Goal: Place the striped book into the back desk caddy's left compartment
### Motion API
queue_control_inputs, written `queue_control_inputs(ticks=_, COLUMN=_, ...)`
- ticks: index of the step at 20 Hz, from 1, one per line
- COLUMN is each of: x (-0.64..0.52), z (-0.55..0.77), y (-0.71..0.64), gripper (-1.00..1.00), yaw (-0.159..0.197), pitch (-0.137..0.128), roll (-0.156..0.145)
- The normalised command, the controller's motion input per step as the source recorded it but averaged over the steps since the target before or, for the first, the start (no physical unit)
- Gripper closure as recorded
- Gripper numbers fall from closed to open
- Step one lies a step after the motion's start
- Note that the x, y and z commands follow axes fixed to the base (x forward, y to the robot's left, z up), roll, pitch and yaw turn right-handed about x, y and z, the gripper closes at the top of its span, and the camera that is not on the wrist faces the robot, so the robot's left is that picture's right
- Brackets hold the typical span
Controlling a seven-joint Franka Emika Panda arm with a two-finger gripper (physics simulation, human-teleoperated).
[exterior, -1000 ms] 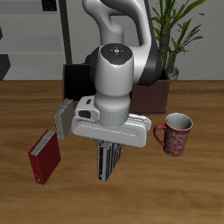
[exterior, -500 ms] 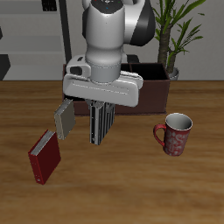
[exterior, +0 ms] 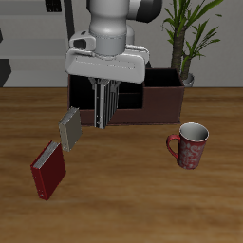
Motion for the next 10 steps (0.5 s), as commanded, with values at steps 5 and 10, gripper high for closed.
queue_control_inputs(ticks=5, x=-0.49, z=0.18, y=-0.15, gripper=1.00, yaw=0.063, pitch=-0.046, roll=-0.031)
queue_control_inputs(ticks=10, x=-0.38, z=0.12, y=-0.16, gripper=1.00, yaw=0.057, pitch=-0.022, roll=-0.025)
